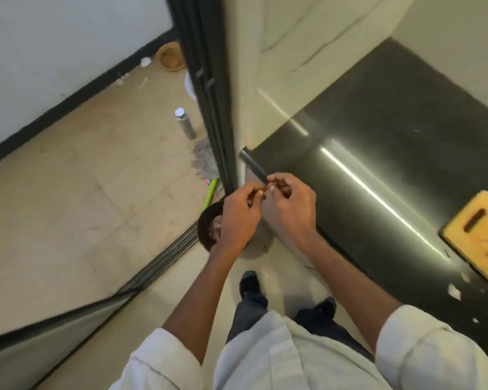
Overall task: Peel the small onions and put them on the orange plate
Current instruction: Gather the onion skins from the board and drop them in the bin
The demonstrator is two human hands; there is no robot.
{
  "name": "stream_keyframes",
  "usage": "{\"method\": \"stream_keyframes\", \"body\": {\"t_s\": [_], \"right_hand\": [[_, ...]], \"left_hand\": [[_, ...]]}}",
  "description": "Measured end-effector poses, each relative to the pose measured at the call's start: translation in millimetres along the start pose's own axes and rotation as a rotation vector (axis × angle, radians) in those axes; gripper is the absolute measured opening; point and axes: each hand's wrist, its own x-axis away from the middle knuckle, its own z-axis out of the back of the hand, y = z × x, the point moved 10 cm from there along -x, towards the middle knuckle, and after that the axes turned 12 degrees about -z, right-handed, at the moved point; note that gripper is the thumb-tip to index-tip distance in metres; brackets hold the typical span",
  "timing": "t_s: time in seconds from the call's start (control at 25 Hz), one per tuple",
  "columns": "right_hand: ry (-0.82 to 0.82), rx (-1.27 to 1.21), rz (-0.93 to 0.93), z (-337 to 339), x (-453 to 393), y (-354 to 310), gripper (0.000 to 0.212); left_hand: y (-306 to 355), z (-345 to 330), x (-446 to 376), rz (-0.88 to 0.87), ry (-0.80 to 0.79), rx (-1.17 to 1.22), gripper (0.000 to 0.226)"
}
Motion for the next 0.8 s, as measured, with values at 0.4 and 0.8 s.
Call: {"method": "stream_keyframes", "body": {"t_s": [0.4,0.8], "right_hand": [[0.577,-0.145,-0.245,308,62,139,0.020],[0.565,0.134,-0.609,430,95,285,0.066]], "left_hand": [[188,-248,37,-0.369,-0.597,0.037,0.021],[265,-387,85,-0.674,-0.805,-0.495,0.057]]}}
